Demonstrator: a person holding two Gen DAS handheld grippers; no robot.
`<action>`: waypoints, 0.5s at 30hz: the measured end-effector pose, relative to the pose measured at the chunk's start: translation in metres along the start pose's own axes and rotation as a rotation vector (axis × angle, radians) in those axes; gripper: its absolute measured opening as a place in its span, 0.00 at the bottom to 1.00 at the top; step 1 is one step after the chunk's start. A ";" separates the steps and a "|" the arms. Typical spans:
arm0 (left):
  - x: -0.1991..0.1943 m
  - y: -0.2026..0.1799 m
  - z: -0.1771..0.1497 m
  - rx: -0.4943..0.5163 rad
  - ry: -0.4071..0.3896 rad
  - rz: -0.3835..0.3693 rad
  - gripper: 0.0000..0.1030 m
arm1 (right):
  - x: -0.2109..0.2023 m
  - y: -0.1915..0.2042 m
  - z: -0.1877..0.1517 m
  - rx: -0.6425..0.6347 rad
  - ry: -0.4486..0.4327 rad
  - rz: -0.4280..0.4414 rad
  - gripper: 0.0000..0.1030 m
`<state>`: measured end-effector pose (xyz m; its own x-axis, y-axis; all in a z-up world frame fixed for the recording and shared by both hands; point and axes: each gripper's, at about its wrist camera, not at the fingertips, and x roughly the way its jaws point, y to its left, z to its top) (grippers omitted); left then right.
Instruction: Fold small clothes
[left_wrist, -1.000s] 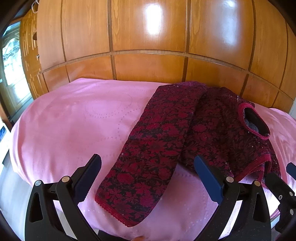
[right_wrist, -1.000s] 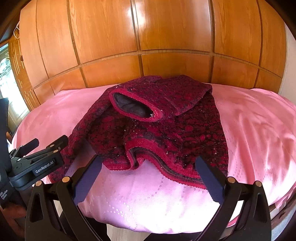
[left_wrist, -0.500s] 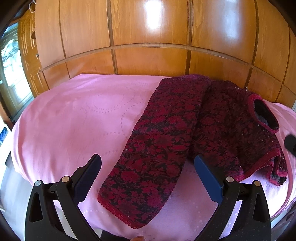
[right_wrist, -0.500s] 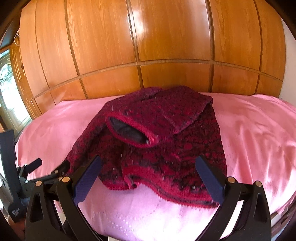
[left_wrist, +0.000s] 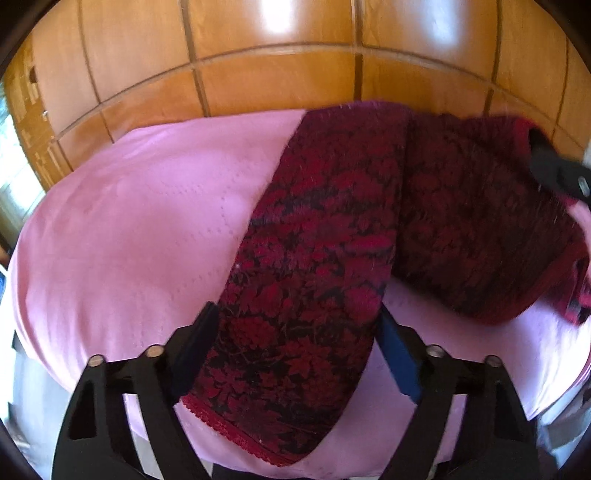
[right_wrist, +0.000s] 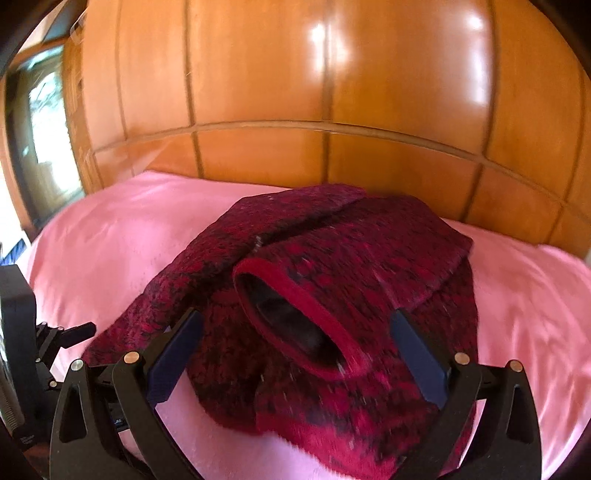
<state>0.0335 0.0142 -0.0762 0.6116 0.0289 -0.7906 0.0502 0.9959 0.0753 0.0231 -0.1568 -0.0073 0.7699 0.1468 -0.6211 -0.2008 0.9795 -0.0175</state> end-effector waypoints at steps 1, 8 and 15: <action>0.003 0.000 -0.001 0.009 0.007 0.003 0.69 | 0.006 0.003 0.001 -0.020 0.005 0.001 0.97; 0.004 0.007 -0.005 0.002 -0.012 0.004 0.25 | 0.017 -0.009 0.017 -0.006 0.017 0.062 0.25; -0.017 0.062 0.027 -0.210 -0.077 -0.136 0.16 | -0.028 -0.093 0.037 0.203 -0.077 0.040 0.17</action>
<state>0.0480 0.0732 -0.0415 0.6691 -0.1047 -0.7358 -0.0244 0.9864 -0.1626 0.0430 -0.2473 0.0408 0.8093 0.1885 -0.5563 -0.1121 0.9793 0.1688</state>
